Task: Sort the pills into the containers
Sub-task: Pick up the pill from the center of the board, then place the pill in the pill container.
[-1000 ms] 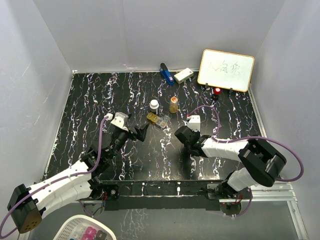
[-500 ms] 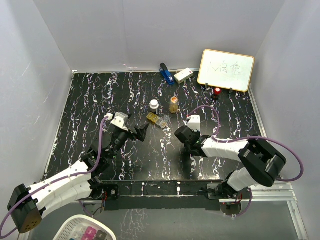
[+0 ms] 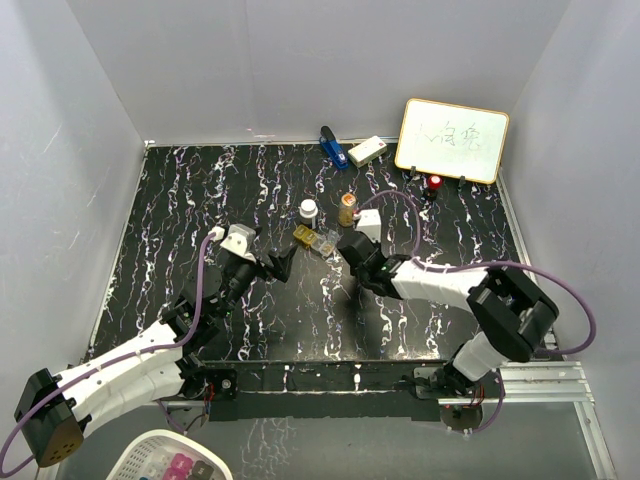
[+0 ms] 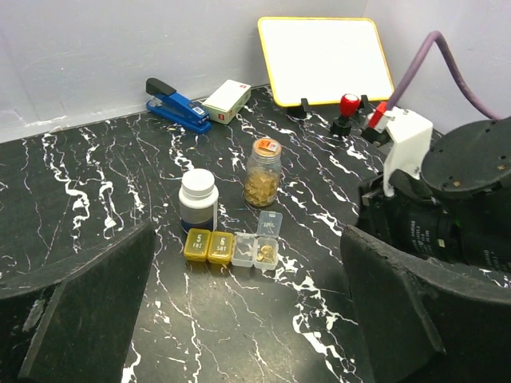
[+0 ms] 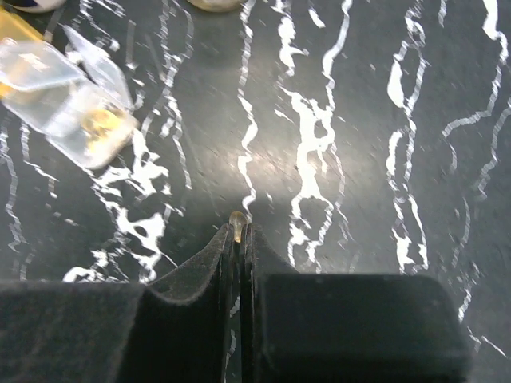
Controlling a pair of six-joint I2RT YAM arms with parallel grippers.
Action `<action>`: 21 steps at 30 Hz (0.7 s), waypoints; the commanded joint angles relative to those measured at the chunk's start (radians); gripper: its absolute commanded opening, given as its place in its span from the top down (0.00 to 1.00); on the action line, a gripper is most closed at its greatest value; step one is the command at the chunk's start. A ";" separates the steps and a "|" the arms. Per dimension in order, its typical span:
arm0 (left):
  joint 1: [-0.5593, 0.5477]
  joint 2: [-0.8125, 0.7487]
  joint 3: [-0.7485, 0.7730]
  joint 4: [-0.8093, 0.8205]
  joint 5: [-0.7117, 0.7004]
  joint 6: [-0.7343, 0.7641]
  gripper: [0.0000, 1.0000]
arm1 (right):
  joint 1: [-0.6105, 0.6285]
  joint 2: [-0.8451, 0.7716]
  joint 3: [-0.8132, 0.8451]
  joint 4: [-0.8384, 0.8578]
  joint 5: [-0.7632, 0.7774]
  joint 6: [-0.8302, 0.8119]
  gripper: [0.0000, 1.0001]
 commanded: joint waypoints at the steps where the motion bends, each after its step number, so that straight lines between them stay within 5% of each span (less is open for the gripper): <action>1: -0.001 -0.015 -0.013 0.029 -0.035 0.010 0.01 | -0.002 0.057 0.098 0.129 -0.058 -0.080 1.00; 21: 0.000 -0.043 -0.026 0.018 -0.064 0.023 0.01 | -0.032 0.361 0.347 0.225 -0.170 -0.185 1.00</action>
